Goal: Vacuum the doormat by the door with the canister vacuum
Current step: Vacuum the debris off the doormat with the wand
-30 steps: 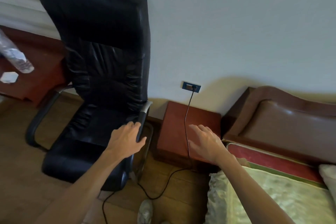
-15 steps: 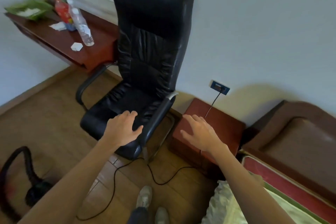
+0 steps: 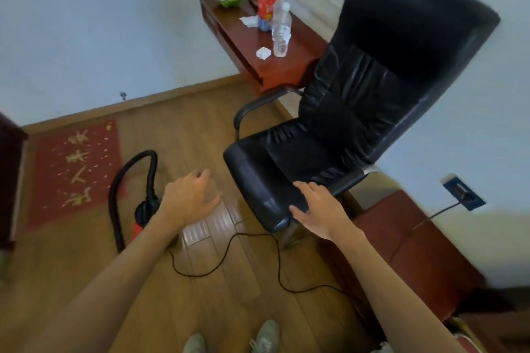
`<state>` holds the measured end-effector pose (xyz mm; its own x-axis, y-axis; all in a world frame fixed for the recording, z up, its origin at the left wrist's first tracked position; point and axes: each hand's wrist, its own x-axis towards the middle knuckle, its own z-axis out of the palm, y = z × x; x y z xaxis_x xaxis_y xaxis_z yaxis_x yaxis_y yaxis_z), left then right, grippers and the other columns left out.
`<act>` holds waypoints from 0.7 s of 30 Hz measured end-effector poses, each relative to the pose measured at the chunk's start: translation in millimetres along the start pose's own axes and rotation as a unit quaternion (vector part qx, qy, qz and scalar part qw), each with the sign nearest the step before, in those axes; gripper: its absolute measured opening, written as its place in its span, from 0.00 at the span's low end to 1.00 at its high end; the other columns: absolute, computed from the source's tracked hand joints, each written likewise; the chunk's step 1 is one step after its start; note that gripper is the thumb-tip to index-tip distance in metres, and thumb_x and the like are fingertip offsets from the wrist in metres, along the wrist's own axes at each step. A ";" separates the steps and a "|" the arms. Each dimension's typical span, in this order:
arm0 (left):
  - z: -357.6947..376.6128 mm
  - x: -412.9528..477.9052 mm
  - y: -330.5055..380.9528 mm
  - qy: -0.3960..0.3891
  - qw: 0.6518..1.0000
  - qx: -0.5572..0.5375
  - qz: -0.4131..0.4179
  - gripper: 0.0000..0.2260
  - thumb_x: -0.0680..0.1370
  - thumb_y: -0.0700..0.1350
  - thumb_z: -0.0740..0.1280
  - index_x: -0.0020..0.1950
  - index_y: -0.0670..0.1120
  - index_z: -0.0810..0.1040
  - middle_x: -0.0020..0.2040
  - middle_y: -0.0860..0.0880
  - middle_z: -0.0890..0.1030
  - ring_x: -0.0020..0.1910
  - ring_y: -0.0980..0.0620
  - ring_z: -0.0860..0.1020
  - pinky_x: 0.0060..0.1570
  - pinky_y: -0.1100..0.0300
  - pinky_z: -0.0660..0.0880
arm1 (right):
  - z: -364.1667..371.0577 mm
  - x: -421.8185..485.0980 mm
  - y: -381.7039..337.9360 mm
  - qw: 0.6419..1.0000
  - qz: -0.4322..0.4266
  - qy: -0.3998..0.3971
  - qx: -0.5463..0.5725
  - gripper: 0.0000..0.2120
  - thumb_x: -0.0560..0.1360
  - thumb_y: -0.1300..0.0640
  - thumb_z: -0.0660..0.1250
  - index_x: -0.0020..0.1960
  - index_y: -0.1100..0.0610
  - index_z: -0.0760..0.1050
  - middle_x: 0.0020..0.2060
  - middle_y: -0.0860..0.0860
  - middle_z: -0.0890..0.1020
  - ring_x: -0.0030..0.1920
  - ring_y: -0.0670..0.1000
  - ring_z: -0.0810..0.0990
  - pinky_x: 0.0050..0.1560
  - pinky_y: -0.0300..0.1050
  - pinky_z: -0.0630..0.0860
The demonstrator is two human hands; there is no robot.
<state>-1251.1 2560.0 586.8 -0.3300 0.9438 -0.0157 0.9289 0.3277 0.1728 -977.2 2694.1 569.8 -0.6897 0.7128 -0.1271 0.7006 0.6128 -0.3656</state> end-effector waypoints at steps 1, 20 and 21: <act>-2.8 -8.9 -13.6 0.006 1.000 0.006 -0.018 0.25 0.77 0.62 0.63 0.68 0.50 0.70 0.61 0.48 0.78 0.52 0.48 0.80 0.41 0.56 0.74 | 3.7 6.4 -13.0 1.000 -0.015 -0.006 -0.006 0.30 0.79 0.44 0.63 0.77 0.53 0.60 0.64 0.51 0.73 0.66 0.53 0.70 0.61 0.50 0.74; -28.8 -195.6 -243.9 0.016 0.979 0.009 -0.201 0.24 0.78 0.61 0.62 0.68 0.49 0.71 0.61 0.50 0.78 0.51 0.49 0.81 0.37 0.58 0.71 | 105.3 48.4 -306.6 0.982 -0.180 -0.060 -0.026 0.29 0.79 0.46 0.64 0.77 0.53 0.60 0.66 0.51 0.73 0.65 0.51 0.72 0.61 0.46 0.74; -29.6 -200.8 -251.6 0.015 0.979 0.008 -0.204 0.24 0.78 0.62 0.62 0.68 0.49 0.71 0.62 0.51 0.78 0.51 0.49 0.81 0.36 0.59 0.70 | 110.6 49.1 -318.6 0.980 -0.186 -0.062 -0.026 0.29 0.79 0.46 0.64 0.77 0.52 0.60 0.66 0.50 0.73 0.64 0.51 0.72 0.61 0.46 0.74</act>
<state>-1423.4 2286.7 575.7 -0.6792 0.7321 -0.0511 0.7207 0.6786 0.1421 -1254.5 2496.1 578.0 -0.9140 0.3919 -0.1054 0.4023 0.8414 -0.3607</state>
